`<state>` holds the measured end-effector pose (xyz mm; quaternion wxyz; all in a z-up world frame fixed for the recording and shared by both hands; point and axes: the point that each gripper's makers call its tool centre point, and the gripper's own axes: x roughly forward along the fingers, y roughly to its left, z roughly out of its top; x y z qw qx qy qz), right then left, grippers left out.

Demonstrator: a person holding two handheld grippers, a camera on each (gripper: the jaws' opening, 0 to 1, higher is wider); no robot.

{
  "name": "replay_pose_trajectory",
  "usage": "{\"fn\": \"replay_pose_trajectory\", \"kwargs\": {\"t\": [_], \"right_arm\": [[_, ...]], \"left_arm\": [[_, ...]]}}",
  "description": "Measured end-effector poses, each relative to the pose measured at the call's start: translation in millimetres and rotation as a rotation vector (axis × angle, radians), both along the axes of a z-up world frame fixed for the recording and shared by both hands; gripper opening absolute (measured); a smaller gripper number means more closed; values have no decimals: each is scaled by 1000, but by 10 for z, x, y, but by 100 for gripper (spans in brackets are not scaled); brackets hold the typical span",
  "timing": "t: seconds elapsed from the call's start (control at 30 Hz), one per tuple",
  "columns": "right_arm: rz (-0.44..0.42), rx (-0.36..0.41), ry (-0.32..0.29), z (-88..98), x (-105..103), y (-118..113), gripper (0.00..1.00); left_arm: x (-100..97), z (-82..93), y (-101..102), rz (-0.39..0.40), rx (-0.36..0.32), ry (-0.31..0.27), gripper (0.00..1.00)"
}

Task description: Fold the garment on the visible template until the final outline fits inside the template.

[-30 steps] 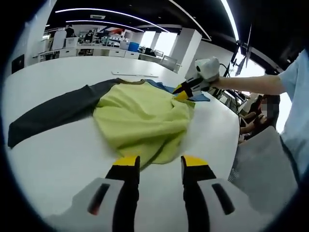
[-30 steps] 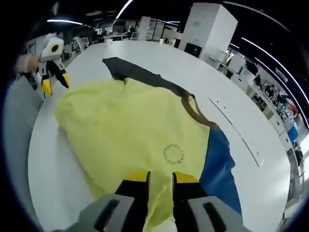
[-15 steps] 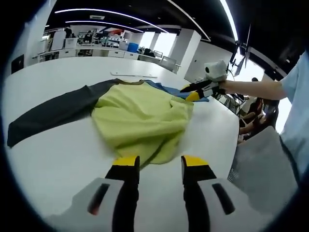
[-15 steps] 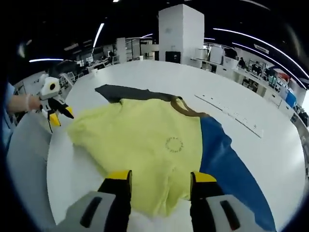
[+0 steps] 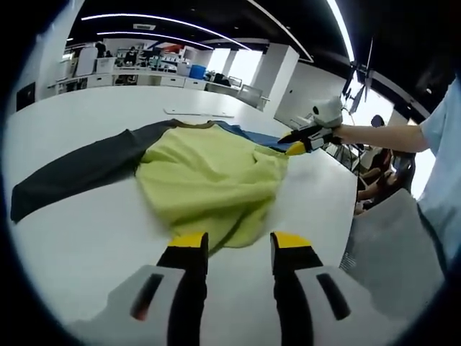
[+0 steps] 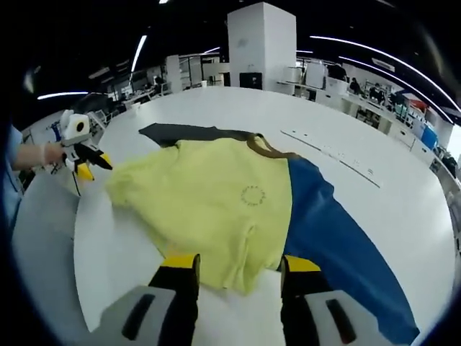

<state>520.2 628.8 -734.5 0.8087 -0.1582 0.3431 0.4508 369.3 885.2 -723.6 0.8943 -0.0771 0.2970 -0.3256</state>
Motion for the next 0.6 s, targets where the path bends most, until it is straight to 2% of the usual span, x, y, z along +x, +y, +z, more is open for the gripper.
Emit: {"fn": "replay_pose_trajectory", "kwargs": {"t": [0.07,0.2,0.3,0.4,0.6], "right_arm": [[-14,37,35,3,-43,22,38],[-53,72,102,-52,-101,4,24],[-67,81,134,-105,-134,-5,22],[-68,68,144,-149,-162,-23,14],[-71,55,167,-200,-204,-28,8]], "left_arm": [[-9,-8,2,2,0,2,32],[-28,-31,4,4,-1,6,32],[-45,-43,6,5,0,11,32],[-51,-52,14,6,0,13,31],[-52,-48,23,11,0,12,31]]}}
